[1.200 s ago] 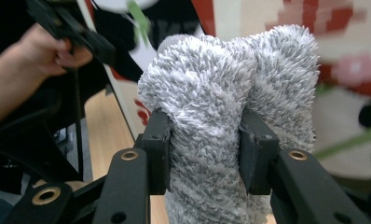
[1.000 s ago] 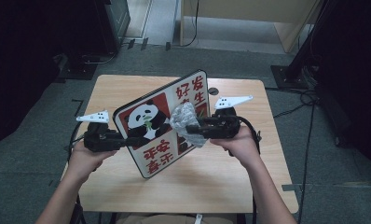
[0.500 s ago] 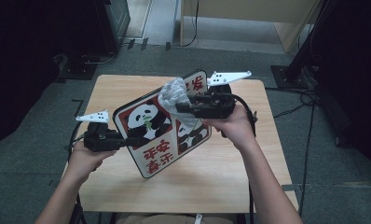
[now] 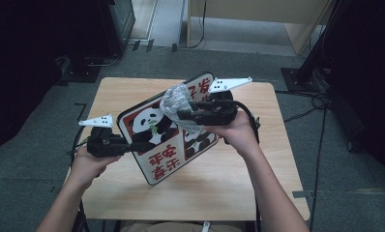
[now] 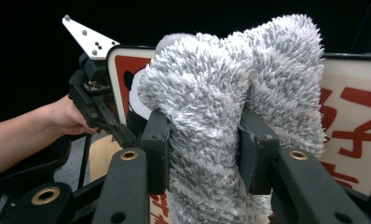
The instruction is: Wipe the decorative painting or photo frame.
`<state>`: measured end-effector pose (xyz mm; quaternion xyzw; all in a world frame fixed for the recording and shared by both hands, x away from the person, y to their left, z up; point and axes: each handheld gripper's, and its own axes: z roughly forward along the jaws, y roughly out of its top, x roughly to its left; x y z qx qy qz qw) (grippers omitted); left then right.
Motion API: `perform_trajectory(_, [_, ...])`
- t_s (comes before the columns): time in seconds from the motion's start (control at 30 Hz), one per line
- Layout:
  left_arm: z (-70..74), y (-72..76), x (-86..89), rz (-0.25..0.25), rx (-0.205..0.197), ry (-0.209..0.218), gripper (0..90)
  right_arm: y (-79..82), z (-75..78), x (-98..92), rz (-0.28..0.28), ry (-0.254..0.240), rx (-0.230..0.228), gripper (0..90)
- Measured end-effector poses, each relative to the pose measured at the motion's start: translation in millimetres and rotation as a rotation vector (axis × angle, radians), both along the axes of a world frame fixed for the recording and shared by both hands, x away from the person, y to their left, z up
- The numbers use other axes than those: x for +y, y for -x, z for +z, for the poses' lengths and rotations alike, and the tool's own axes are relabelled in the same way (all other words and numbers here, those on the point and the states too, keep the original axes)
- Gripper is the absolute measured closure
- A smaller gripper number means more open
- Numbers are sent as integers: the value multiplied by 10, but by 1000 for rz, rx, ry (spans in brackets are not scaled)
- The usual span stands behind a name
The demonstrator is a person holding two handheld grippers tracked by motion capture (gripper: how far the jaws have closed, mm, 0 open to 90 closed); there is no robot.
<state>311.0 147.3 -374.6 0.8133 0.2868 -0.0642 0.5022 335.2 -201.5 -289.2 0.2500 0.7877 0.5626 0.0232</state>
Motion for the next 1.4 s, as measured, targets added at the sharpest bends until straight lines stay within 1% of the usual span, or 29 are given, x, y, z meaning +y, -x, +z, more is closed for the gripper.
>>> perform_trajectory(0.03, [0,0,0,0,0,0,744,4,-7,2,0,3,3,611])
perform_trajectory(0.17, [0,1,0,-1,-1,0,743,22,-44,15,1,18,-11,611])
perform_trajectory(0.27, [0,2,-1,-2,0,1,743,28,-74,13,3,17,-7,611])
perform_trajectory(0.8, [-1,2,1,-6,-2,1,741,67,-266,-24,10,39,35,609])
perform_trajectory(1.4, [-1,4,0,-8,-1,1,740,114,-488,-62,12,44,67,608])
